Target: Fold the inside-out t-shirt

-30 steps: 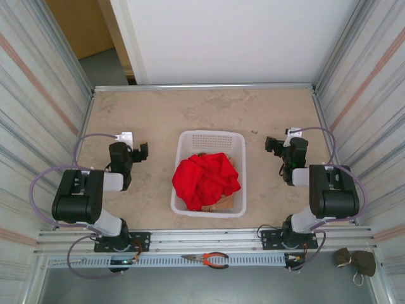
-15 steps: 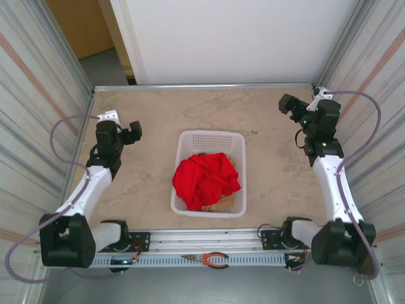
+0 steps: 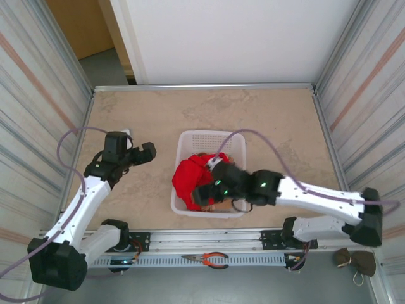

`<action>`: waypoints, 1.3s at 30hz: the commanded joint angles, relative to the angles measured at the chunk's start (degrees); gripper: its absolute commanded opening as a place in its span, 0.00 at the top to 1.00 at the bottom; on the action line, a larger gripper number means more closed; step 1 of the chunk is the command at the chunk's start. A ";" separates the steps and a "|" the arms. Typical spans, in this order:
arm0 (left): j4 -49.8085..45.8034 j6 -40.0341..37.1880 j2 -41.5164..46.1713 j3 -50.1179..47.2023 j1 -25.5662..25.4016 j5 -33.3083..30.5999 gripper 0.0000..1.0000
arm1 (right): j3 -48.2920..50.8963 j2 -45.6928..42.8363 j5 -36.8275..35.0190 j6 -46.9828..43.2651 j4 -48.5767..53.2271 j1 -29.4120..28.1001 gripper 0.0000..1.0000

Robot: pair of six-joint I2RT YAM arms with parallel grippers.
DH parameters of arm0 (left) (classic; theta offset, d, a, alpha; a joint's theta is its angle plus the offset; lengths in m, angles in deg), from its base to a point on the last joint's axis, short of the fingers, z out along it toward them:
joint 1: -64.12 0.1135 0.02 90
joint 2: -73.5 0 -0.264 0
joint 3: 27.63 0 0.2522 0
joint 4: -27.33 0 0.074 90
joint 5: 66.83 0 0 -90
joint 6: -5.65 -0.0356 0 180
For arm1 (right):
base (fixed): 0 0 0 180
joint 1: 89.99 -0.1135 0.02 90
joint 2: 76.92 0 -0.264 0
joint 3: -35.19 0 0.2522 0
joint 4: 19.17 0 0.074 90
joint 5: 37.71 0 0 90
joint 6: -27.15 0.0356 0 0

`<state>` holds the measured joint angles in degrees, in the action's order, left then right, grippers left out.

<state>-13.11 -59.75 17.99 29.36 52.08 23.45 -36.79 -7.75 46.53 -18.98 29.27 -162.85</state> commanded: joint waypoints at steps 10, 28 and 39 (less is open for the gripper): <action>-3.44 1.46 0.20 0.89 0.46 -0.56 0.01 | -16.66 26.78 1.05 11.36 5.18 -20.89 0.03; -3.39 3.34 0.98 -0.34 1.75 1.70 0.01 | -1.93 20.14 -4.49 0.81 -4.70 19.11 0.04; -4.68 4.97 2.92 -1.30 1.83 1.01 0.01 | -23.98 25.30 0.91 -5.63 0.74 16.57 0.06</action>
<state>-16.69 -56.59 19.48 28.88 53.57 24.87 -54.56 13.03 46.44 -21.07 28.81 -147.05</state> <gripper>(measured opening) 0.986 0.944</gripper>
